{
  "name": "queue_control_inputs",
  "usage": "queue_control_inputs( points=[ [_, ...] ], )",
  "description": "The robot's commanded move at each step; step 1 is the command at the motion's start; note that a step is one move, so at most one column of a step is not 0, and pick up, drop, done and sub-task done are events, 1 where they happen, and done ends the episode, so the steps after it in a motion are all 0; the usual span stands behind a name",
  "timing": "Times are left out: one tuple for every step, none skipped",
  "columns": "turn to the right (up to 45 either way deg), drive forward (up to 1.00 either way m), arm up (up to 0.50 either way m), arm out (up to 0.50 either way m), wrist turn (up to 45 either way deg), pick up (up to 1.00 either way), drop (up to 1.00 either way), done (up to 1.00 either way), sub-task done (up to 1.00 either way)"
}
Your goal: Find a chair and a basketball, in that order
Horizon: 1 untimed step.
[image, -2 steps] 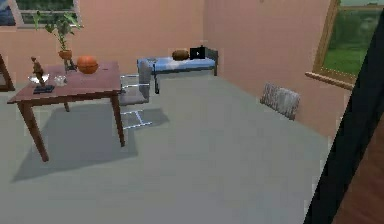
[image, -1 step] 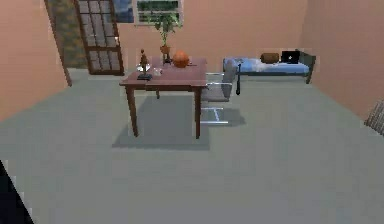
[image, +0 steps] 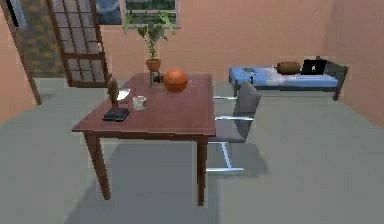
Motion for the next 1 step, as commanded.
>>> queue_control_inputs(
  points=[
    [0.0, 0.75, 0.00, 0.00, 0.0, 0.00, 0.00, 0.00, 0.00]
  ],
)
